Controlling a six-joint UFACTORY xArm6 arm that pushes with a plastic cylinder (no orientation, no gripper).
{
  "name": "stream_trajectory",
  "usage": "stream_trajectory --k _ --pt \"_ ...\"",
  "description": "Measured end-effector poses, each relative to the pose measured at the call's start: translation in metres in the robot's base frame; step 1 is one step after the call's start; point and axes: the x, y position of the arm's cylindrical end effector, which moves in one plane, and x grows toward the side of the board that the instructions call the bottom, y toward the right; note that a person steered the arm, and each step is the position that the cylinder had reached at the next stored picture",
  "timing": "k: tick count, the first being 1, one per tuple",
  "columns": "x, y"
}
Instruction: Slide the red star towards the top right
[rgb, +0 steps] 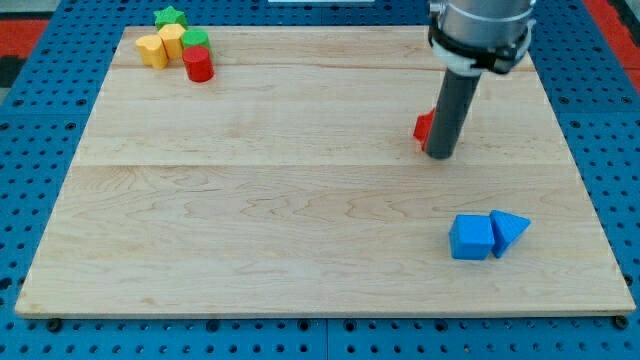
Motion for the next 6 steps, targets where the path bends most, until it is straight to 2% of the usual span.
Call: stream_trajectory --k 2,5,6 --pt "-0.08 -0.006" --pt "-0.161 0.002" --pt "-0.106 0.087"
